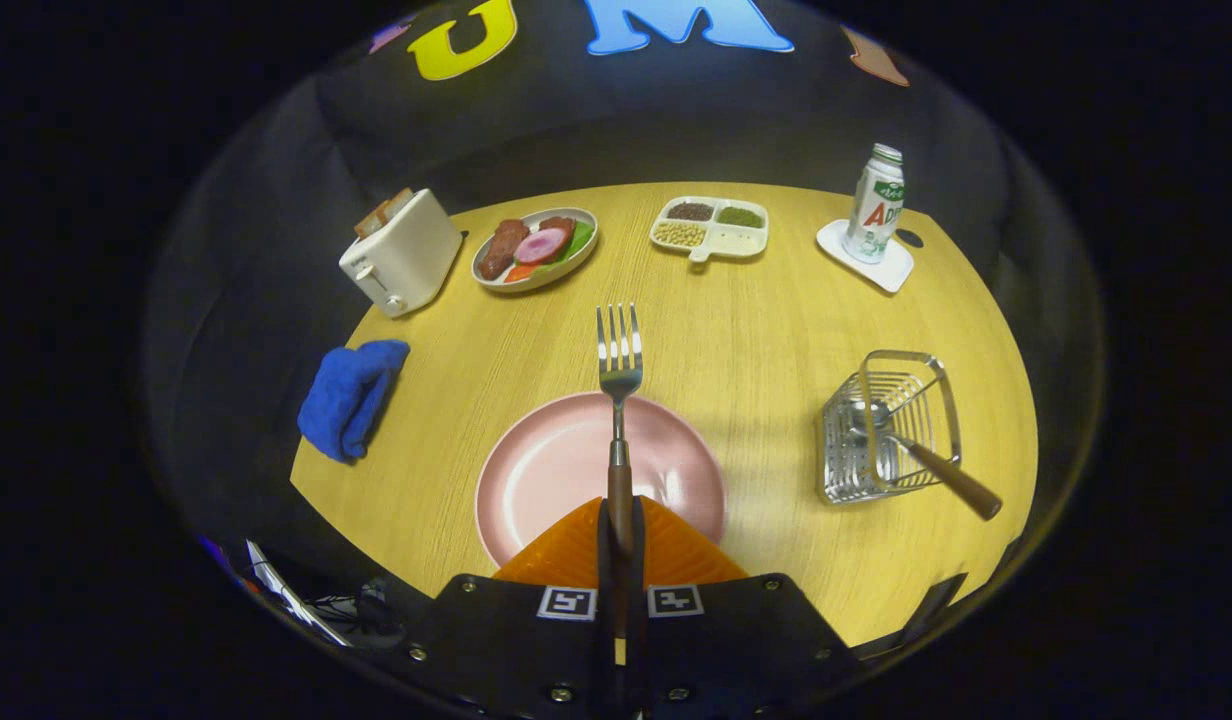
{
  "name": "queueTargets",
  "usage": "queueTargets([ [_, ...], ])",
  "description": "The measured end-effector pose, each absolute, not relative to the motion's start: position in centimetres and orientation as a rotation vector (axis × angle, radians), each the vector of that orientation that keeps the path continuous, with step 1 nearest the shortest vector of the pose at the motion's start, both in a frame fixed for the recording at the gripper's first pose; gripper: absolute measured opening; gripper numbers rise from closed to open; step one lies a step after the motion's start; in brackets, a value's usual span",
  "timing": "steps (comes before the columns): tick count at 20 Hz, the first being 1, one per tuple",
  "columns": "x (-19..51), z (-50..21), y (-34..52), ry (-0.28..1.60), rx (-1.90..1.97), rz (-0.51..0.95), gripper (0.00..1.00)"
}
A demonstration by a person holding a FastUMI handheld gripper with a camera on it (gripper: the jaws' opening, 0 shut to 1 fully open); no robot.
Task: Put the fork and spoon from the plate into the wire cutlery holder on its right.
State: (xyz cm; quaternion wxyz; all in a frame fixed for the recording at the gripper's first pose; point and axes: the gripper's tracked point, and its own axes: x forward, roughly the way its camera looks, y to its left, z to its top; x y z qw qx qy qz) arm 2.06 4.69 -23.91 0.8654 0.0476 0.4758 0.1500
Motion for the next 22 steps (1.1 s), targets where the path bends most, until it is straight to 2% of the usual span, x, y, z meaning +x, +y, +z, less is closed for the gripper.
queueTargets([
  [11, 5.1, -20.0, -8.4, 1.023, 0.019, 0.191, 0.05],
  [22, 3.3, -22.5, -11.5, 1.224, 0.013, 0.188, 0.04],
])
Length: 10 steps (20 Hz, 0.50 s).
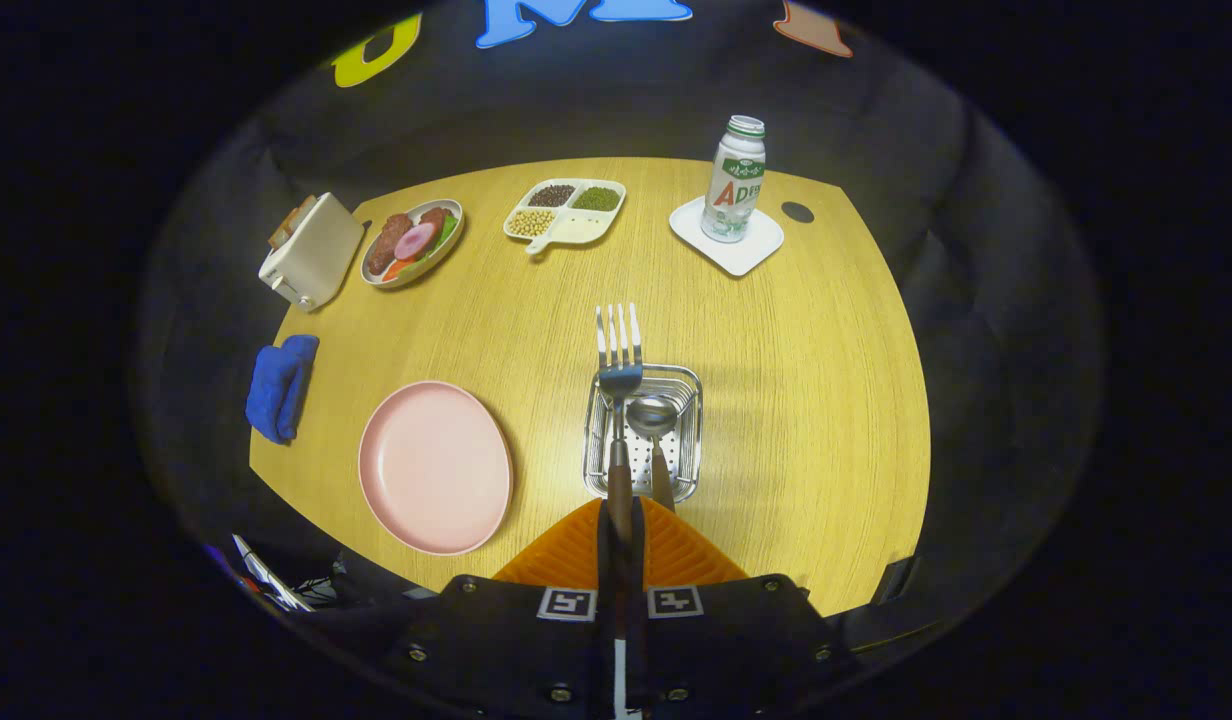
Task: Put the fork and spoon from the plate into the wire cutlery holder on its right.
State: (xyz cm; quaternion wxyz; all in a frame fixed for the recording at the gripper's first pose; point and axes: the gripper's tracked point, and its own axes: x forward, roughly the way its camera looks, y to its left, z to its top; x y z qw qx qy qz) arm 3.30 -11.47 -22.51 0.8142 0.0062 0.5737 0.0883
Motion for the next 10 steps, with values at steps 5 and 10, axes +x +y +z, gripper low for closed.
queueTargets([
  [5, 2.2, -23.6, -12.0, 1.320, -0.018, 0.198, 0.05],
  [10, 0.8, -23.9, -12.9, 1.391, -0.057, 0.206, 0.05],
])
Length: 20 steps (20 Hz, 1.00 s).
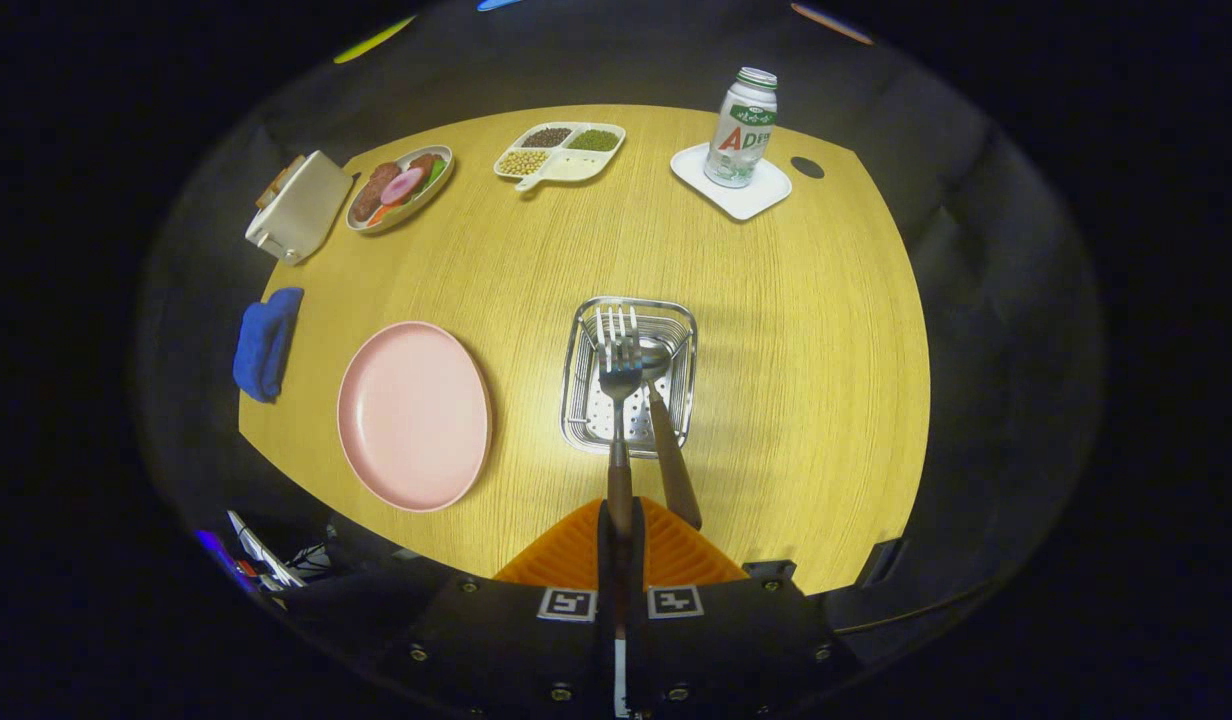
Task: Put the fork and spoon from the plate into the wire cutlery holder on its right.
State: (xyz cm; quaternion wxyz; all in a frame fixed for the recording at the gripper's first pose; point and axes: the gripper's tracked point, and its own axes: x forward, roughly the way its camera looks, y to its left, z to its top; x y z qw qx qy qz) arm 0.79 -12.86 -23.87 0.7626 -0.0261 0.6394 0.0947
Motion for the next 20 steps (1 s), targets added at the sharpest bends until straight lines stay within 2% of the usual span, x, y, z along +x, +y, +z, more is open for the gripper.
queueTargets([
  [7, -0.8, -24.4, -13.8, 1.510, -0.161, 0.228, 0.04],
  [20, -0.4, -23.8, -12.8, 1.673, -0.108, 0.212, 0.04],
])
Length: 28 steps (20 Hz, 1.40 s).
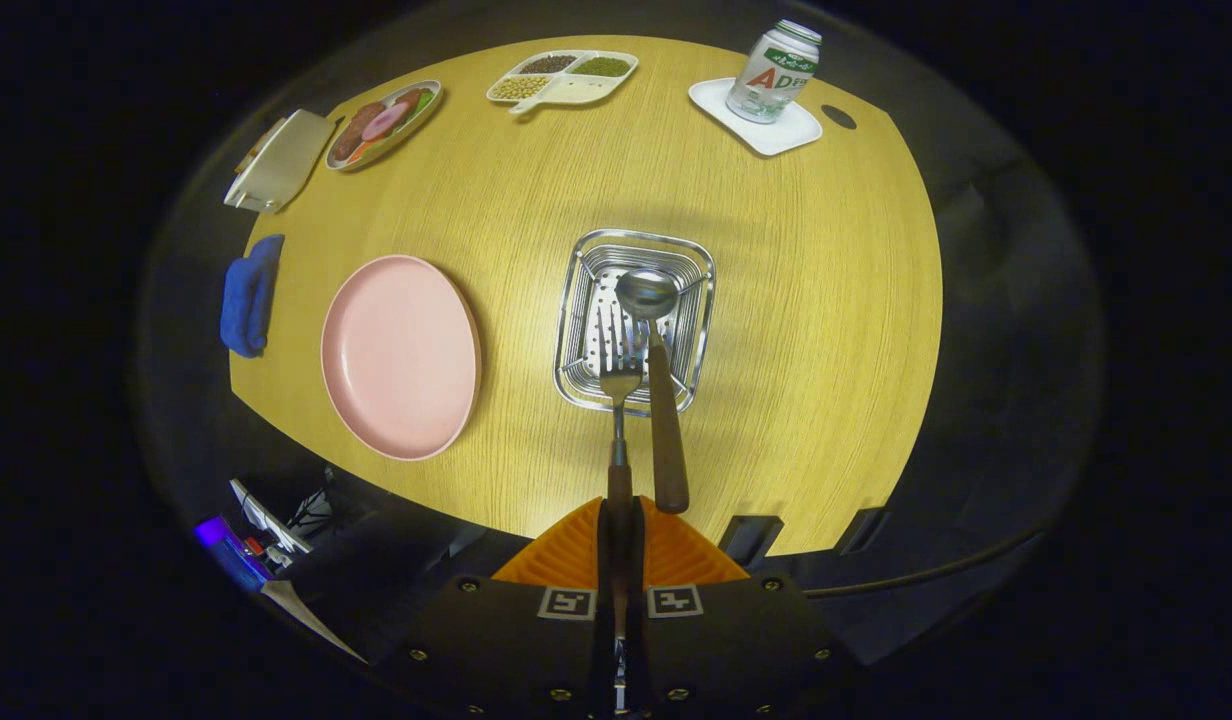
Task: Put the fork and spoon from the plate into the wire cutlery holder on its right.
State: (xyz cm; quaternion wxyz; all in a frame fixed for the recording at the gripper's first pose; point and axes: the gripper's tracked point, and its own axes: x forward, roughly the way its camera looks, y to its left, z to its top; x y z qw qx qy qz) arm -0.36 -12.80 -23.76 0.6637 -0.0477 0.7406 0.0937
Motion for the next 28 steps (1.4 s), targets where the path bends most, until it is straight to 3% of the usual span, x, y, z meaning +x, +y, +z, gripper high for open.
queueTargets([
  [13, 1.0, -24.5, -11.5, 1.694, -0.026, 0.157, 0.05],
  [21, 2.1, -24.3, -10.2, 1.638, 0.074, 0.148, 0.12],
  [23, 2.3, -24.3, -9.8, 1.623, 0.108, 0.138, 0.18],
  [24, 2.3, -24.4, -10.0, 1.618, 0.099, 0.131, 0.25],
  [25, 2.3, -24.3, -10.0, 1.612, 0.095, 0.128, 0.26],
  [26, 2.3, -24.4, -10.1, 1.605, 0.090, 0.123, 0.34],
  [28, 2.3, -24.4, -10.0, 1.588, 0.089, 0.122, 0.36],
])
